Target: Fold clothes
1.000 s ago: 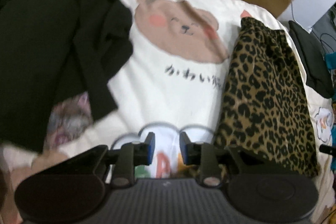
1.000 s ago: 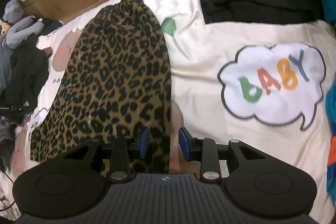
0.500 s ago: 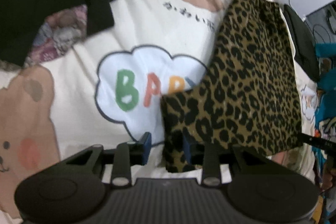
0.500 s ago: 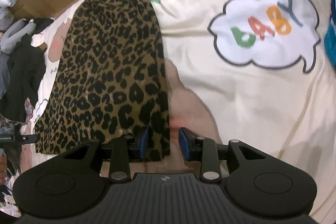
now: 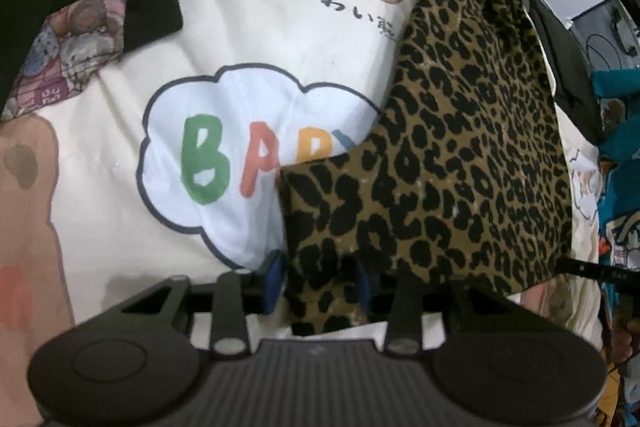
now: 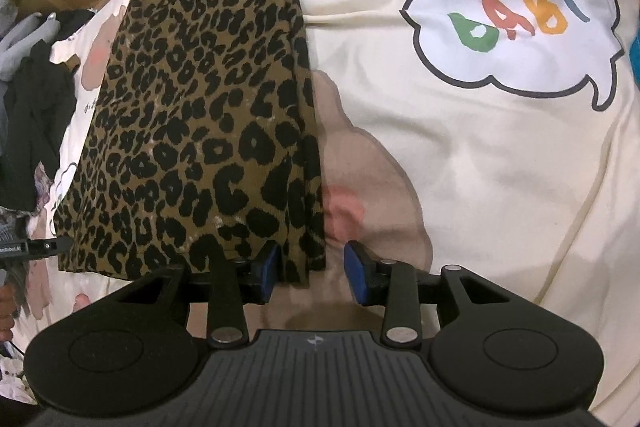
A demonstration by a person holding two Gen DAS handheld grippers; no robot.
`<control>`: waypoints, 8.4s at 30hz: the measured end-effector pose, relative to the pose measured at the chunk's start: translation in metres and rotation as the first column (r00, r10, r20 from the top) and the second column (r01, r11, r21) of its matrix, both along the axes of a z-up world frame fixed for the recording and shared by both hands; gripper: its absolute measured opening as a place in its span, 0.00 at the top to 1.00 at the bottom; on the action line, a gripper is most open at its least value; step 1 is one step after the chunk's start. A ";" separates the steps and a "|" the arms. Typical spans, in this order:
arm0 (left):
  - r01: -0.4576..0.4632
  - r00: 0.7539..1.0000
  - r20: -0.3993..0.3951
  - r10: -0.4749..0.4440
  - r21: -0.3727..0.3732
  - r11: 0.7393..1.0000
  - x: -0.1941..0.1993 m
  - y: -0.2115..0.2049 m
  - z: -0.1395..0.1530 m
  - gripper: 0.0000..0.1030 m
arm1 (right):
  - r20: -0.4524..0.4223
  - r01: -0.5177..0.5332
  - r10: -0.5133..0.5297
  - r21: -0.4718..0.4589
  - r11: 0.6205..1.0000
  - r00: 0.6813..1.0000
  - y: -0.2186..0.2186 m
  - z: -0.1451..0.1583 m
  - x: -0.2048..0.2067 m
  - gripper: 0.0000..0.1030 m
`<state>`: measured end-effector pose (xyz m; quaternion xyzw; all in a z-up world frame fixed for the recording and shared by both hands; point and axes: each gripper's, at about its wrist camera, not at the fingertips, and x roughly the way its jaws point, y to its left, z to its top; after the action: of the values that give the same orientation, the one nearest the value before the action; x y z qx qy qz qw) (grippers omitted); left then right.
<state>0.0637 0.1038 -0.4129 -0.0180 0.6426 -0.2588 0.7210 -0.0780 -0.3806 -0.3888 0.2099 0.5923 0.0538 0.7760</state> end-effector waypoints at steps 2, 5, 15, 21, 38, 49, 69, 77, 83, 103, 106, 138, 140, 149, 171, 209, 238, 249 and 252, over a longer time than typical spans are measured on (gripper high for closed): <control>-0.017 1.000 -0.009 0.017 -0.025 1.000 0.000 0.008 0.003 0.83 | -0.002 -0.004 0.004 0.011 1.000 1.000 -0.001 0.001 0.000 0.60; -0.041 0.999 -0.023 0.039 -0.068 0.997 0.001 0.018 0.009 0.87 | 0.012 -0.007 0.007 0.055 0.998 1.000 -0.005 0.007 -0.001 0.74; -0.060 0.997 -0.061 0.055 -0.083 0.995 0.003 0.017 -0.007 0.78 | 0.031 0.012 -0.013 0.056 0.998 0.999 -0.010 0.005 0.006 0.67; -0.046 0.998 -0.056 0.041 -0.093 0.995 0.004 0.019 -0.008 0.76 | 0.042 0.023 -0.027 0.078 0.997 0.999 -0.009 -0.002 0.011 0.58; 0.020 0.995 -0.090 -0.033 -0.143 0.989 0.011 0.021 0.001 0.81 | 0.009 0.047 -0.050 0.211 0.976 0.999 -0.023 -0.010 0.019 0.75; -0.022 0.991 -0.132 -0.009 -0.231 0.973 0.023 0.024 -0.021 0.73 | -0.013 0.040 -0.038 0.305 0.952 0.999 -0.017 -0.017 0.024 0.71; -0.022 0.990 -0.137 -0.012 -0.243 0.970 0.017 0.014 -0.022 0.85 | -0.004 0.049 -0.050 0.313 0.948 0.999 -0.017 -0.022 0.026 0.88; -0.029 0.987 -0.161 -0.012 -0.248 0.968 0.012 0.017 -0.025 0.81 | 0.011 0.038 -0.043 0.297 0.954 0.999 -0.015 -0.018 0.024 0.87; -0.072 0.984 -0.177 0.026 -0.257 0.964 0.018 0.022 -0.014 0.95 | 0.042 0.012 -0.026 0.308 0.951 0.999 -0.013 0.001 0.023 0.95; 0.065 0.986 -0.139 -0.091 -0.184 0.981 -0.008 0.035 0.079 0.95 | 0.013 -0.067 0.067 0.372 0.926 0.998 -0.017 0.066 -0.007 0.95; 0.070 0.980 -0.169 -0.102 -0.185 0.980 -0.017 0.044 0.089 0.95 | 0.002 -0.088 0.095 0.406 0.910 0.995 -0.017 0.075 -0.025 0.95; -0.099 0.994 0.029 0.108 -0.226 0.969 0.060 -0.006 0.120 0.95 | 0.180 0.123 -0.210 0.402 0.907 0.961 -0.029 0.085 0.045 0.95; -0.117 0.990 0.044 0.131 -0.240 0.964 0.069 -0.010 0.119 0.95 | 0.196 0.125 -0.218 0.400 0.908 0.956 -0.028 0.084 0.053 0.95; -0.122 0.984 0.106 0.146 -0.202 0.972 0.099 -0.041 0.113 0.95 | 0.228 0.134 -0.232 0.377 0.916 0.946 -0.032 0.078 0.079 0.95; -0.067 0.956 0.278 0.095 -0.110 0.992 0.124 -0.100 0.069 0.75 | 0.245 0.124 -0.204 0.306 0.944 0.948 -0.036 0.042 0.125 0.54; -0.110 0.935 0.342 0.096 0.022 0.994 0.132 -0.078 0.061 0.52 | 0.303 0.147 -0.192 0.166 0.975 0.934 -0.043 0.047 0.127 0.51; 0.018 0.922 0.385 -0.052 0.090 0.996 0.153 -0.126 0.037 0.48 | 0.278 0.048 -0.029 -0.061 0.997 0.960 -0.015 0.034 0.169 0.51; 0.025 0.919 0.389 -0.065 0.106 0.994 0.176 -0.137 0.018 0.63 | 0.284 0.055 -0.044 -0.031 0.998 0.958 -0.019 0.029 0.169 0.78; 0.030 0.909 0.409 -0.074 0.111 0.993 0.175 -0.138 0.018 0.88 | 0.298 0.058 -0.042 -0.046 0.997 0.954 -0.019 0.031 0.169 0.95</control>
<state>0.2389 -0.0344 -0.3944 0.0911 0.4885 -0.2427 0.8332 0.0909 -0.3998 -0.3573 0.1932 0.4649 0.0490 0.8626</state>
